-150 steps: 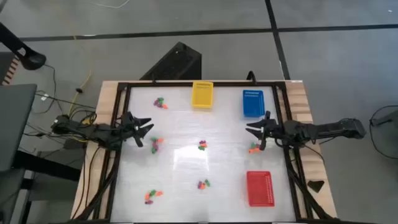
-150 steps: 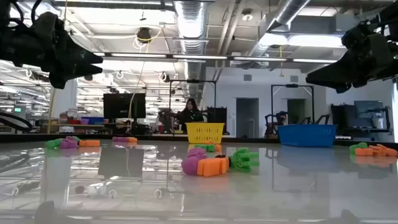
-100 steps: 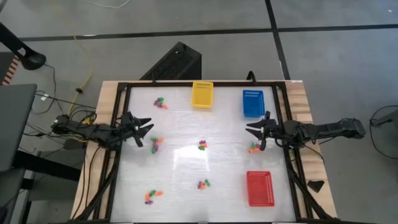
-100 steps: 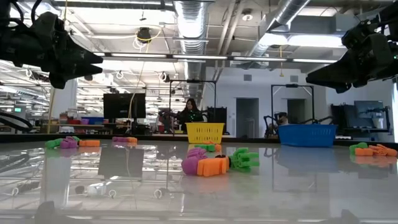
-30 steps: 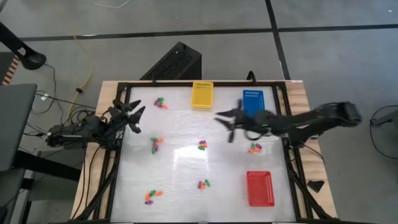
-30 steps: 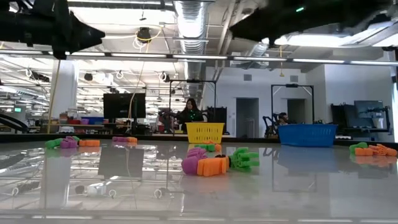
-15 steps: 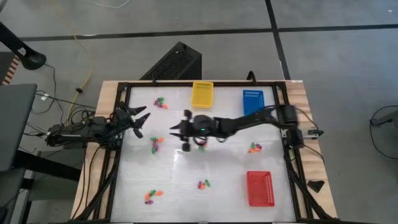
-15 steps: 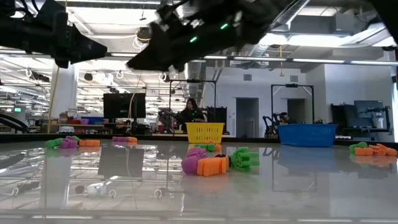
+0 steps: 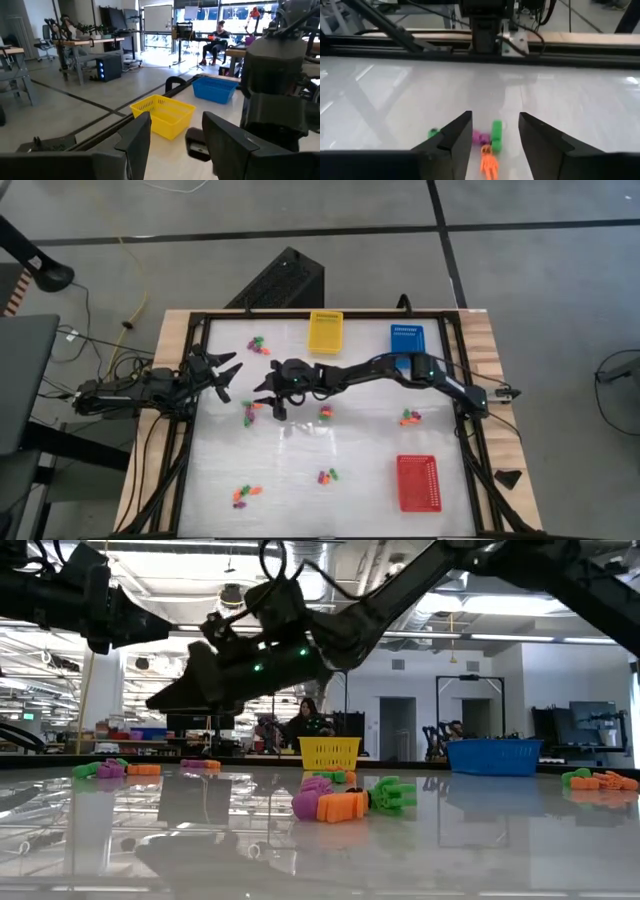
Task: Sort Halloween decoration
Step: Put the orange skeleton toy into the yellow bin
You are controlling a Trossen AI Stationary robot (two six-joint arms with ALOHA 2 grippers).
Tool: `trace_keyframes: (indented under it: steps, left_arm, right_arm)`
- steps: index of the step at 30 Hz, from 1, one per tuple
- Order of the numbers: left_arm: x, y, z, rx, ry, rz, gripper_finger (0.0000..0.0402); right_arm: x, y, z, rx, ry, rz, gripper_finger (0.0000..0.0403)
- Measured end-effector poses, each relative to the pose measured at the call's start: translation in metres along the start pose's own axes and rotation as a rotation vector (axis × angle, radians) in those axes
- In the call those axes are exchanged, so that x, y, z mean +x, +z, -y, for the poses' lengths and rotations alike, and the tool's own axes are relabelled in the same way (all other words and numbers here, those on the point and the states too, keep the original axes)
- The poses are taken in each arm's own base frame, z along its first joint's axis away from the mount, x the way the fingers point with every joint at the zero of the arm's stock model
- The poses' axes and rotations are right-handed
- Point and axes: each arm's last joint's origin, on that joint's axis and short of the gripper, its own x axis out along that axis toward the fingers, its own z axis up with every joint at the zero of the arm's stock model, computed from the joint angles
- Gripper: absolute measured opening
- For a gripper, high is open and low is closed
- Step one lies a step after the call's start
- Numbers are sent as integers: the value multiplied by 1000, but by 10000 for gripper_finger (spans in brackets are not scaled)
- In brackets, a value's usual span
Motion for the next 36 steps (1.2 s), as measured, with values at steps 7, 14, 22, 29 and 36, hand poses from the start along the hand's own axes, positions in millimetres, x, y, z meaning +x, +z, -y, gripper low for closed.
trace_keyframes:
  steps: [7,14,22,29,36]
  left_arm:
    - [0,0,0,7,3,1,169]
    - [0,-1,0,12,3,-6,169]
    - [0,-2,0,27,7,-15,169]
    - [0,-2,0,26,18,-16,169]
    - [0,-2,0,21,18,-17,169]
  right_arm:
    - [23,-23,3,18,6,-24,208]
    - [27,-33,3,29,8,-67,208]
    - [29,-43,-3,11,18,-119,208]
    - [32,-50,-7,3,-16,-138,207]
    - [32,-51,-5,-9,-41,-145,179]
